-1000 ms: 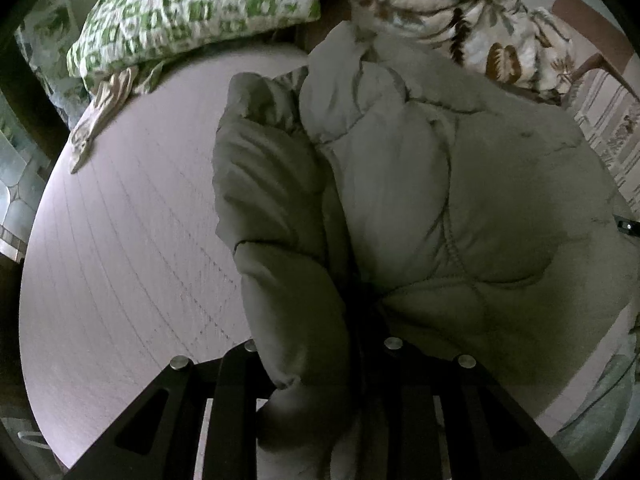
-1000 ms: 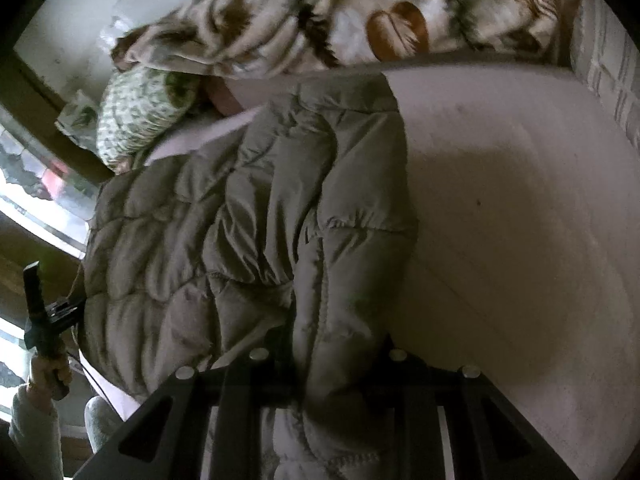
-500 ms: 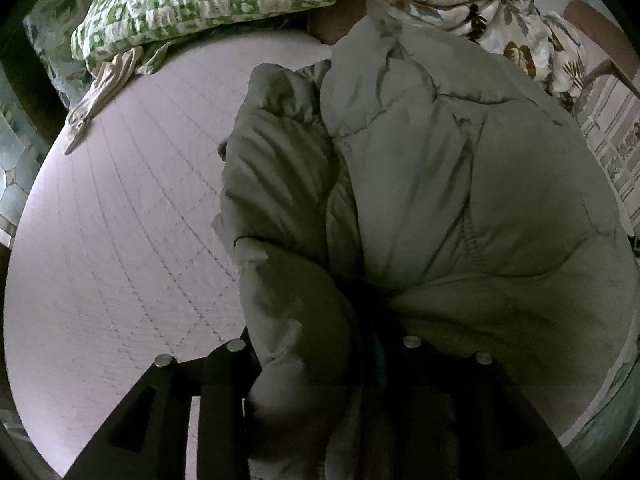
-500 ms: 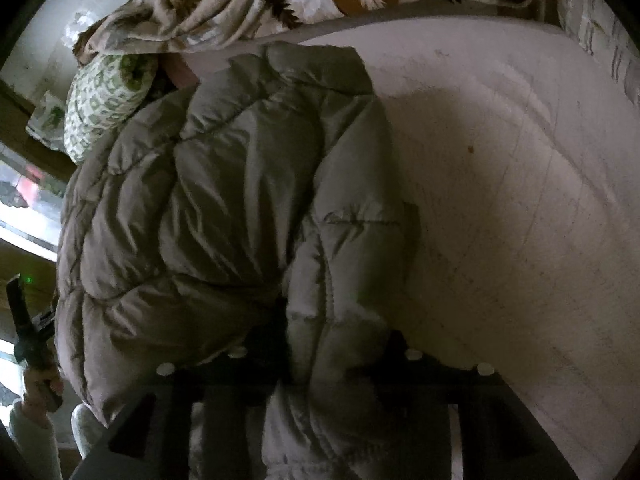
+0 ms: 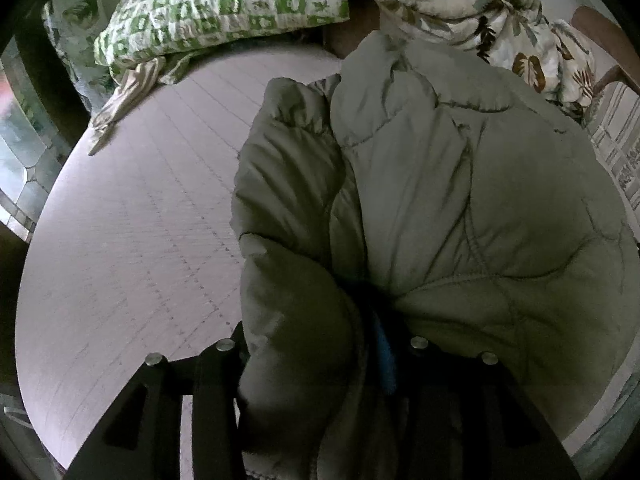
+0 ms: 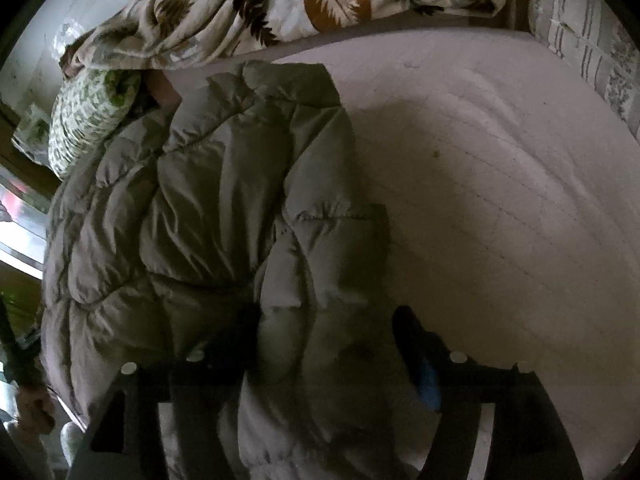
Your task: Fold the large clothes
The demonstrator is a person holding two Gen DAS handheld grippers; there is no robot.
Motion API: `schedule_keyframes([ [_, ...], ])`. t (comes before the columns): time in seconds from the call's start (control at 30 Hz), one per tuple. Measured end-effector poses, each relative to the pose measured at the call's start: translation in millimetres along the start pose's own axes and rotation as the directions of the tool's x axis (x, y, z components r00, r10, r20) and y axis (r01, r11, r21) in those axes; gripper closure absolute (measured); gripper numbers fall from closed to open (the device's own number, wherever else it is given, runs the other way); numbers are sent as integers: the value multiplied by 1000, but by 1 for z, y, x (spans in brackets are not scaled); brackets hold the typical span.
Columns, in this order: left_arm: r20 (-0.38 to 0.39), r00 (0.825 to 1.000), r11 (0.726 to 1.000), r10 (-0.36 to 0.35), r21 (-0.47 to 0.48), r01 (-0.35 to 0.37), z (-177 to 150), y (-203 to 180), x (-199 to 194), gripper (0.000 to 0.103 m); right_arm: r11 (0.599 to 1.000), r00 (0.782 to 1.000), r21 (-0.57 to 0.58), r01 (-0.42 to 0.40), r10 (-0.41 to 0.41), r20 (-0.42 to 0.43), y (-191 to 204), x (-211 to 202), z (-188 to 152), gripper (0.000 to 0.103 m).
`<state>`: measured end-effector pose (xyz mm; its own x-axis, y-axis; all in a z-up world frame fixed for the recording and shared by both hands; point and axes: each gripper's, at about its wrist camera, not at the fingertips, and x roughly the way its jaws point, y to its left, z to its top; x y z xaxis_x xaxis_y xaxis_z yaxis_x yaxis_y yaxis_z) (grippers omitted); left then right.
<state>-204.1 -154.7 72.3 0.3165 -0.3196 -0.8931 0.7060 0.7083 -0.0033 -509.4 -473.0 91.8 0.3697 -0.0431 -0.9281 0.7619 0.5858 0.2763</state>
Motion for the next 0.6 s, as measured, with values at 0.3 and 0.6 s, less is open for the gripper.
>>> schedule_keyframes([
  [0.3,99,993,996,67,-59,-61,-21,4,-52,32,997,996,-62,35,-29,84,21,-45,-7,30],
  [0.6,148,981,992,127,-6,-127,-39,-29,-88,30,979,985,-198,39,-4,175,78,-97,-27,19],
])
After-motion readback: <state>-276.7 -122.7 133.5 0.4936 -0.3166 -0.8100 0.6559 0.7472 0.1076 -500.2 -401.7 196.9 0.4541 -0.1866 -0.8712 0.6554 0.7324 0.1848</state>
